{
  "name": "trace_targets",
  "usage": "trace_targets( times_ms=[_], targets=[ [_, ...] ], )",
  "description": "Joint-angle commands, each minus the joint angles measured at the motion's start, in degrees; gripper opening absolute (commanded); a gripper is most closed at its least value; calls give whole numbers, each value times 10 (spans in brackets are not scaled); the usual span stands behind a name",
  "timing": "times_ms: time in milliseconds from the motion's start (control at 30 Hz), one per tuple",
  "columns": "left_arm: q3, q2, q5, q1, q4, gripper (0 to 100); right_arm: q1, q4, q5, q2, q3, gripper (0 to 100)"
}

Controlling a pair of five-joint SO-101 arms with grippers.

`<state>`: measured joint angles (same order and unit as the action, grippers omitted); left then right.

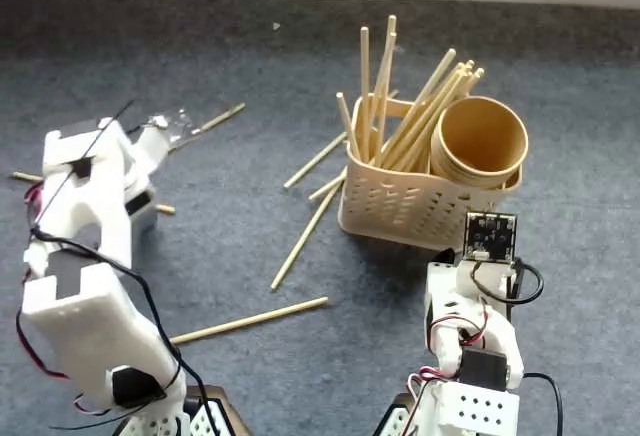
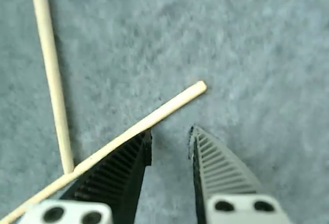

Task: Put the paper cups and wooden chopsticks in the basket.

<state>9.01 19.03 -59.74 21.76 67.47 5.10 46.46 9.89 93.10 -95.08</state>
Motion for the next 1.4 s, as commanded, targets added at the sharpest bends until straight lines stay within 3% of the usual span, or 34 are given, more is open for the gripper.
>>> trace_targets(
  times_ms=[0, 200, 300, 367, 467, 600, 700, 867, 967, 1200, 1367],
  targets=[
    [-18, -12, 50, -52, -44, 137, -1, -12, -2, -2, -12, 336],
    [-67, -15, 104, -87, -96, 137, -1, -12, -2, -2, -12, 336],
    [-114, -18, 104, -60, -94, 145, 0, -12, -2, -2, -12, 336],
    [-143, -15, 102, -29, -52, 185, 0, -12, -2, -2, -12, 336],
    [-185, -13, 59, 35, 0, 246, 0, -12, -2, -2, -12, 336],
    [-202, -12, -36, 100, -3, 250, 0, -12, -2, -2, -12, 336],
    [-175, -12, -95, 115, 4, 233, 0, -12, -2, -2, -12, 336],
    [-128, -11, -105, 113, 2, 224, 0, -12, -2, -2, -12, 336],
    [-90, -11, -100, 96, -46, 224, 0, -12, -2, -2, -12, 336],
    [-46, 49, -26, 53, -242, 224, 0, -9, -2, -2, -12, 336],
    [-140, 131, -15, 40, -258, 226, 0, -9, -2, -2, -12, 336]
  ],
)
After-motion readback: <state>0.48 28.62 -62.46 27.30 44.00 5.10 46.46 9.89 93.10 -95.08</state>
